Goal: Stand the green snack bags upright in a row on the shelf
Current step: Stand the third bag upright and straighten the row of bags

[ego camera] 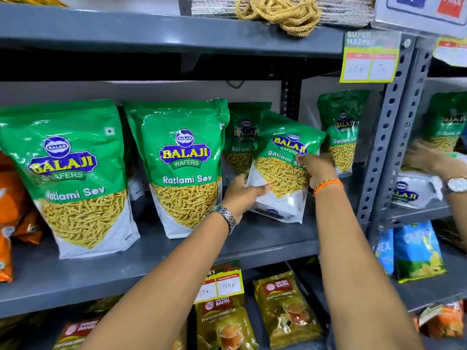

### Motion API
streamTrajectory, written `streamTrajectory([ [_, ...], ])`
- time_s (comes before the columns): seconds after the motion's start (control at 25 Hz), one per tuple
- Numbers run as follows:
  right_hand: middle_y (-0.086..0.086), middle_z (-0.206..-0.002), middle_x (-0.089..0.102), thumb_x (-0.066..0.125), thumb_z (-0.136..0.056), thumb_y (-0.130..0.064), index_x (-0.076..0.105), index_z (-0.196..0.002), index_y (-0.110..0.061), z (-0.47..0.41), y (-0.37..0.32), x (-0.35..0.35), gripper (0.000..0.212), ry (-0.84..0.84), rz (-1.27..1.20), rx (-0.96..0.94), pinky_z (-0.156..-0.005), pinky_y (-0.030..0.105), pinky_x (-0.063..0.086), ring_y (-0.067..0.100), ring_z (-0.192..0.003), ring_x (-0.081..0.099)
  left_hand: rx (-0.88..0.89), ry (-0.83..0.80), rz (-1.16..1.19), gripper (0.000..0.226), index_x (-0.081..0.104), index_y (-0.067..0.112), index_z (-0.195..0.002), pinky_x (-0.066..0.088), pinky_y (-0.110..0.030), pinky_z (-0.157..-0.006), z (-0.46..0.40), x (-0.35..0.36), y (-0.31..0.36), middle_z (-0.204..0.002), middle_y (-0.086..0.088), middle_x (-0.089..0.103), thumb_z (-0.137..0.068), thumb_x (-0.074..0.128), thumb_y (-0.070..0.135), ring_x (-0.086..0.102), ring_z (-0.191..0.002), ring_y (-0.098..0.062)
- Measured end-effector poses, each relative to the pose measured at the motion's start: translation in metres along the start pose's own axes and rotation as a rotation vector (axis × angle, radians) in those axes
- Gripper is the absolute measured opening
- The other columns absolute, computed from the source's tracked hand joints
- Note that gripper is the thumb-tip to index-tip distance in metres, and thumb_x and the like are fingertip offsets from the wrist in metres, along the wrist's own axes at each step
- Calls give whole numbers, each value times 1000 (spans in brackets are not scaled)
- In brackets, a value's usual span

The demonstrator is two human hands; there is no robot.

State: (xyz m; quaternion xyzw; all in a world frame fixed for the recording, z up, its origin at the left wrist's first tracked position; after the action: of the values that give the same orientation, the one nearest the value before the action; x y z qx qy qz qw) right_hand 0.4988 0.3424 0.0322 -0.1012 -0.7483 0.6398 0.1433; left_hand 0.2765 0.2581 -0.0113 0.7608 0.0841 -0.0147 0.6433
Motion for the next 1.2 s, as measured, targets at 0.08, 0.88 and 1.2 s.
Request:
streamTrajectory([
  [0.08,13,-128,66,79,-84,-13,57,-129,2,6,-18,4,52,-17,-32,-82,-95,28,51,28,-119,63,5,7,-11,90,49,8,-144,44,-48,-114,-9,-2,-1,-145,-11,60,-63,83,28,56,-135,-31],
  [0.88,-2,-113,79,91,-64,-39,69,-119,-16,24,51,66,64,-499,-134,-94,-96,36,53,20,-113,72,163,163,-307,98,7,16,-159,21,-19,-109,-16,-15,-23,-166,-9,29,-87,73,7,33,-151,-27],
  [1.2,-2,-117,77,92,-54,-47,66,-125,-20,32,65,66,81,-552,-60,-153,-98,33,52,16,-114,70,149,129,-341,97,2,15,-160,24,-27,-120,-14,-13,-25,-168,-9,26,-90,69,7,31,-153,-26],
])
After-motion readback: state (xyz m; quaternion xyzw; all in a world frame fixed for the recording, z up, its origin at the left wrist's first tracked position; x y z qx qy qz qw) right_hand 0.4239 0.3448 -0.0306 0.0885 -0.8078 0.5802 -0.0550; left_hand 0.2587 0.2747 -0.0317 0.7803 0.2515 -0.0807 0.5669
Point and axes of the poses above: each hand's wrist, its own z-axis away from the middle knuckle, its own x-axis out of the palm, y = z × x, the point moved 9 cm from there along -z, towards the middle knuckle
